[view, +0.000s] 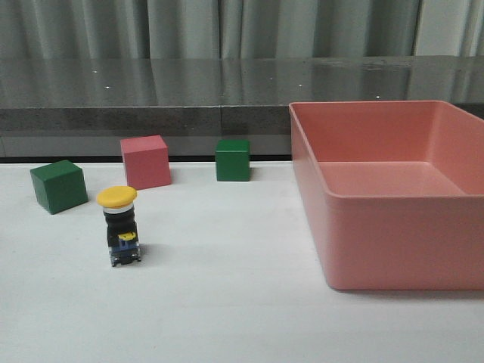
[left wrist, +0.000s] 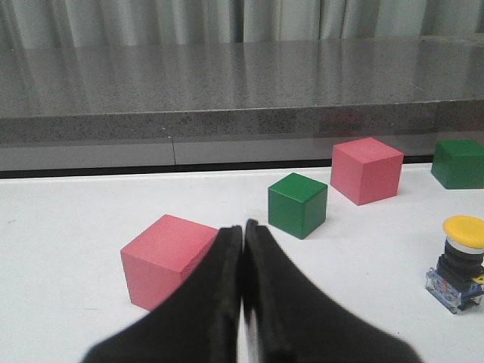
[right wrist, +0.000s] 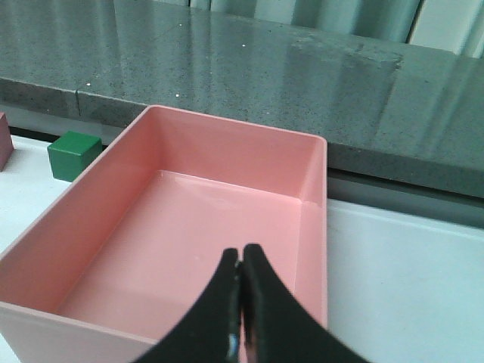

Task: Place and stand button with both arms

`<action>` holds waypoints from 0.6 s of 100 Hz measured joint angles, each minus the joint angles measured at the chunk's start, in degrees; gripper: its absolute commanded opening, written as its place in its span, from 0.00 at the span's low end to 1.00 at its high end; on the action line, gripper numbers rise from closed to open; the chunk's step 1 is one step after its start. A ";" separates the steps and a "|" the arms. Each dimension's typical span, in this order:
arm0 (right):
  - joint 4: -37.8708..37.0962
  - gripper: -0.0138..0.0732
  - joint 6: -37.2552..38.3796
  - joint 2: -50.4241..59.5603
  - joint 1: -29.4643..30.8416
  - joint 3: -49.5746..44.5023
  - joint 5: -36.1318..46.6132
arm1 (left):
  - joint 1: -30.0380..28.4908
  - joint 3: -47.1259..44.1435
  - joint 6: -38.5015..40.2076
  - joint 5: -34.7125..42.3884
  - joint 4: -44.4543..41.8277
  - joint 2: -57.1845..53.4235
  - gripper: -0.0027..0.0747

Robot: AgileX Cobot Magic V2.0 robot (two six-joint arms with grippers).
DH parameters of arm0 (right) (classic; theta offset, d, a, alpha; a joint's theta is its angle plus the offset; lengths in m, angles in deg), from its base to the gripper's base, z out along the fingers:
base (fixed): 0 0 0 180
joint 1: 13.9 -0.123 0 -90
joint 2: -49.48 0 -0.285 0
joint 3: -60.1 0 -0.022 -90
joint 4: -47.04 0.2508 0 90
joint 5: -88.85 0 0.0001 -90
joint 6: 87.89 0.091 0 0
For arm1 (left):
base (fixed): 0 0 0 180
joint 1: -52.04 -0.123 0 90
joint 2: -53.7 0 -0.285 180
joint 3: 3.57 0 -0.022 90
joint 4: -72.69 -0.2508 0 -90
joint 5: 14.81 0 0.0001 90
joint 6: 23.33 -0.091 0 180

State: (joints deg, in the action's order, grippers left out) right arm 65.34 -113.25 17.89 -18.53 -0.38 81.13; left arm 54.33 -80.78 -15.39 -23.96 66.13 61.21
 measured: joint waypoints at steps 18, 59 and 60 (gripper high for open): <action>0.00 0.03 0.46 0.42 0.00 -1.96 2.75 | 0.00 0.00 0.00 0.00 0.00 0.00 0.01; -15.53 0.03 22.94 13.69 0.00 -15.64 7.21 | 0.00 0.00 0.09 0.00 0.00 0.00 0.01; -15.72 0.03 23.17 13.92 0.00 -15.81 7.21 | 0.00 0.00 0.09 0.00 0.00 0.00 0.01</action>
State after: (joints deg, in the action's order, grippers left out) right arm 49.62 -90.08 31.81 -18.53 -16.19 88.34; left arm 54.33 -80.78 -15.29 -23.96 66.13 61.21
